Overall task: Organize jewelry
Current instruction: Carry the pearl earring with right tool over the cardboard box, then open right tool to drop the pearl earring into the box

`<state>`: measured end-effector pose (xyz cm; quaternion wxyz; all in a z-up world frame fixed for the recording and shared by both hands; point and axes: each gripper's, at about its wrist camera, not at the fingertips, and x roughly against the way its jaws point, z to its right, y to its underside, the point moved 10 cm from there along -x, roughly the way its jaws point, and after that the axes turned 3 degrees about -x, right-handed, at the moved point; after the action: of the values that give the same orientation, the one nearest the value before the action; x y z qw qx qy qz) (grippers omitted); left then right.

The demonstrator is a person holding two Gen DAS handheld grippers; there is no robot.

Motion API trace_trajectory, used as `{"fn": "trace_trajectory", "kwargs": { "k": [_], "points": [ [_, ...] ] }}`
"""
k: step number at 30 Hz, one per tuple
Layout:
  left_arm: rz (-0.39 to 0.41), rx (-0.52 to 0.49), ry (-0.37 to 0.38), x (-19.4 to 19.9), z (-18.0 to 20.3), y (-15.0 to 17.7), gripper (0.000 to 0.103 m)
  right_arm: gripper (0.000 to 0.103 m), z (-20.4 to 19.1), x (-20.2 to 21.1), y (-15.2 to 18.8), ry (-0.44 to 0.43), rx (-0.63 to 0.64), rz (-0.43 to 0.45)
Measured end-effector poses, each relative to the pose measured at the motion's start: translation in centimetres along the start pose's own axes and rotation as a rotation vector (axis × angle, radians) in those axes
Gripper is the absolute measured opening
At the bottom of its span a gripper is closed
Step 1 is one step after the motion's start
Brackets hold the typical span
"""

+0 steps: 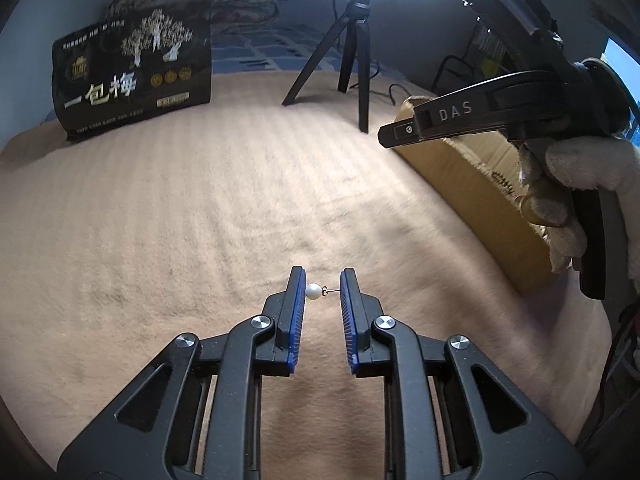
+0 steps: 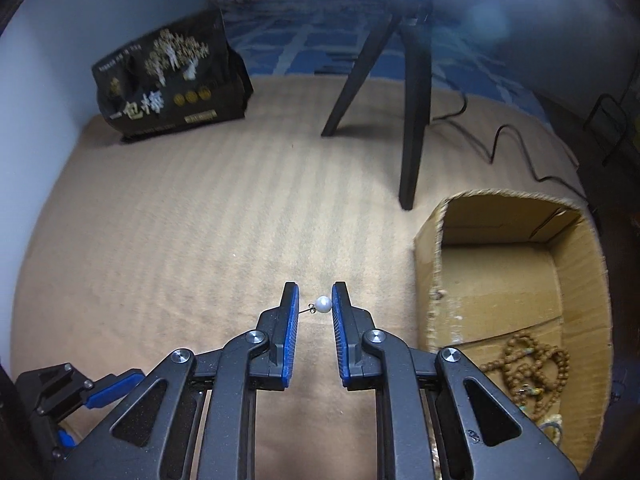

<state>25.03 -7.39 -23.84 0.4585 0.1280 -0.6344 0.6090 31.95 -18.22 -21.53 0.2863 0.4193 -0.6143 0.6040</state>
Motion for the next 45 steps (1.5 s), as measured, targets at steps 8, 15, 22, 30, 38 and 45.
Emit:
{"fn": "trace_trajectory", "kwargs": {
  "k": [8, 15, 22, 30, 38, 45],
  "points": [
    [0.033, -0.047, 0.019, 1.6, 2.8, -2.8, 0.016, 0.015, 2.5, 3.7, -0.8, 0.01, -0.004, 0.061],
    [0.053, -0.082, 0.043, 1.8, 6.2, -5.9, 0.016, 0.015, 6.5, 6.0, -1.0, 0.029, -0.046, 0.099],
    [0.05, -0.101, 0.089, 1.0, 10.1, -9.1, 0.016, 0.015, 10.8, 6.7, -0.7, 0.052, -0.103, 0.112],
    [0.036, -0.116, 0.102, -1.4, 13.5, -10.8, 0.016, 0.015, 13.8, 6.7, -0.5, 0.064, -0.15, 0.116],
    [0.022, -0.148, 0.091, -3.5, 15.9, -11.4, 0.016, 0.015, 15.4, 5.9, -0.2, 0.072, -0.174, 0.107],
    [0.021, -0.132, 0.106, -4.3, 16.9, -11.2, 0.016, 0.015, 15.9, 5.3, 0.1, 0.073, -0.179, 0.094]
  ]
}}
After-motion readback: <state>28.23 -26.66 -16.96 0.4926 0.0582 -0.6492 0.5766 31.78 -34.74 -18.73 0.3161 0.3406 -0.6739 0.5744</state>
